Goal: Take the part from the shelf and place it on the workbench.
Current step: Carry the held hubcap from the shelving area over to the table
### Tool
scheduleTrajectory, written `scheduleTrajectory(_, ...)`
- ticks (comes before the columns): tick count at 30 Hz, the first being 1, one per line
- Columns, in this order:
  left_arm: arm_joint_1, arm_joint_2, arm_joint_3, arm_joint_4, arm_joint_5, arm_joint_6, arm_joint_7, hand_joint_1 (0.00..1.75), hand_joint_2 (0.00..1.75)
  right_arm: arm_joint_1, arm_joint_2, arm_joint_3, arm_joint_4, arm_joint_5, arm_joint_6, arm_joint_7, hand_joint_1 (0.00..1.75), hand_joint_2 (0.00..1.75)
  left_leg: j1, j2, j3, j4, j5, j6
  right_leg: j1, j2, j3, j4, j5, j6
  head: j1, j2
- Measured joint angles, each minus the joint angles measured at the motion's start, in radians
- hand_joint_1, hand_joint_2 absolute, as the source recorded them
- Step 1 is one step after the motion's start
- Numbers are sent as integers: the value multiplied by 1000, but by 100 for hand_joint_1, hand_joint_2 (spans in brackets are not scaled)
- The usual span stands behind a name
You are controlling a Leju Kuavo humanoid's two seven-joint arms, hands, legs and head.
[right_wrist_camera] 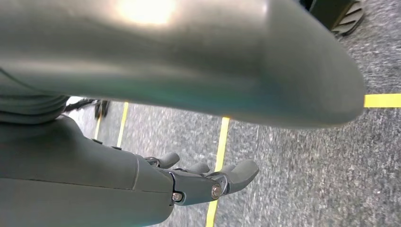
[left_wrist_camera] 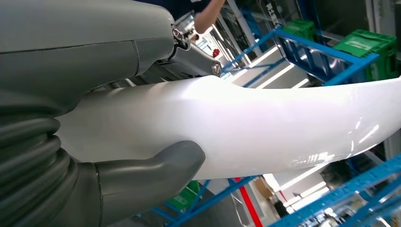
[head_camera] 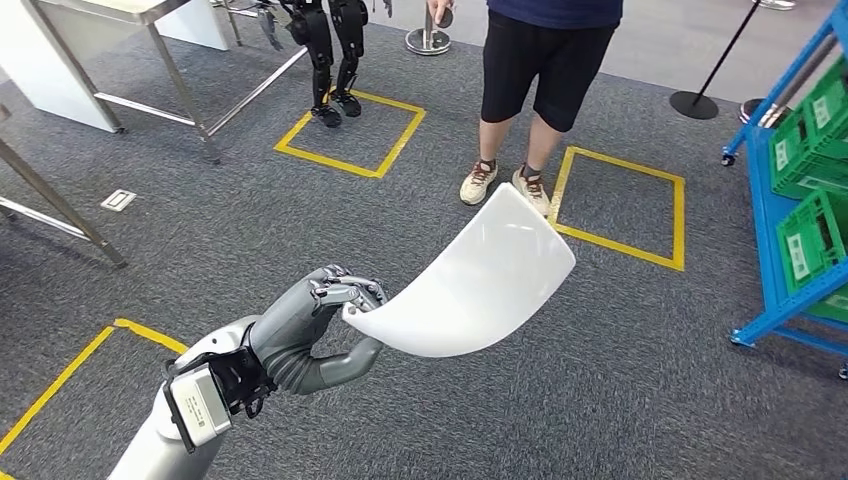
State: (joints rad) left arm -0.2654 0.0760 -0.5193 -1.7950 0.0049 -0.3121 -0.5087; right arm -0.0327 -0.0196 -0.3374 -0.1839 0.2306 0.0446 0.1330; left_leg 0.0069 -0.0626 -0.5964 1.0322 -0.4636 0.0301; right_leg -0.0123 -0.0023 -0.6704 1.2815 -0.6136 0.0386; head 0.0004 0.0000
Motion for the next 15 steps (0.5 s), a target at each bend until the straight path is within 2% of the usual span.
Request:
scheduleTrajectory(1,3,1,0,-1,-6,2,-3,175,175,0,-1,0,0,3,1,-2,0,0,0,-14,0,1,1,-2,-1,9,22,-56,39,-2,1,0)
scheduleTrajectory(3,5,3,1,-2,-13,5,-8,175,175,-1,-2,1,0,8,2,-4,0,0,0,-41,-2,3,2,-8,-5,51,80,-192,100,-6,2,0)
scheduleTrajectory(4,5,3,2,-2,-15,6,-10,175,175,-1,-3,2,0,11,3,-4,0,0,0,-53,-4,4,4,-14,-6,66,98,-234,113,-8,3,0)
scheduleTrajectory(5,5,3,2,-3,-15,6,-10,175,175,-2,-4,2,0,13,4,-4,0,0,1,-64,-7,3,6,-21,-4,73,105,-253,115,-9,3,0)
scheduleTrajectory(7,6,4,4,-7,-18,7,-9,175,175,-5,-5,3,0,16,7,-3,0,0,4,-83,-13,-1,11,-36,-1,51,107,-258,118,-18,3,0)
scheduleTrajectory(8,7,6,5,-9,-20,7,-8,175,175,-7,-6,3,0,17,9,-2,0,0,3,-72,-18,3,8,-41,-2,39,108,-262,122,-26,2,0)
scheduleTrajectory(9,7,7,7,-11,-22,8,-8,175,175,-7,-6,3,0,17,10,-2,0,0,2,-47,-28,22,-6,-46,-2,26,109,-267,125,-34,-1,0)
scheduleTrajectory(11,8,8,8,-14,-26,9,-7,175,175,-5,-6,3,0,17,12,-2,0,0,-1,20,-71,119,-67,-52,-1,-2,111,-271,127,-46,-9,0)
scheduleTrajectory(12,9,8,8,-14,-27,9,-6,175,175,-3,-7,3,0,18,13,-1,0,0,0,38,-101,185,-102,-55,1,-16,110,-271,126,-49,-12,0)
scheduleTrajectory(13,12,9,8,-14,-28,9,-6,175,175,-1,-7,3,0,18,13,0,0,0,1,46,-125,241,-124,-58,2,-32,110,-271,125,-49,-13,0)
scheduleTrajectory(14,16,9,8,-13,-28,9,-5,175,175,0,-7,3,0,19,12,0,0,0,2,49,-135,269,-130,-60,3,-47,110,-271,125,-49,-13,0)
scheduleTrajectory(15,21,9,8,-13,-28,9,-5,175,175,0,-7,3,0,20,12,1,0,0,3,53,-127,259,-117,-62,3,-62,110,-270,124,-49,-14,0)
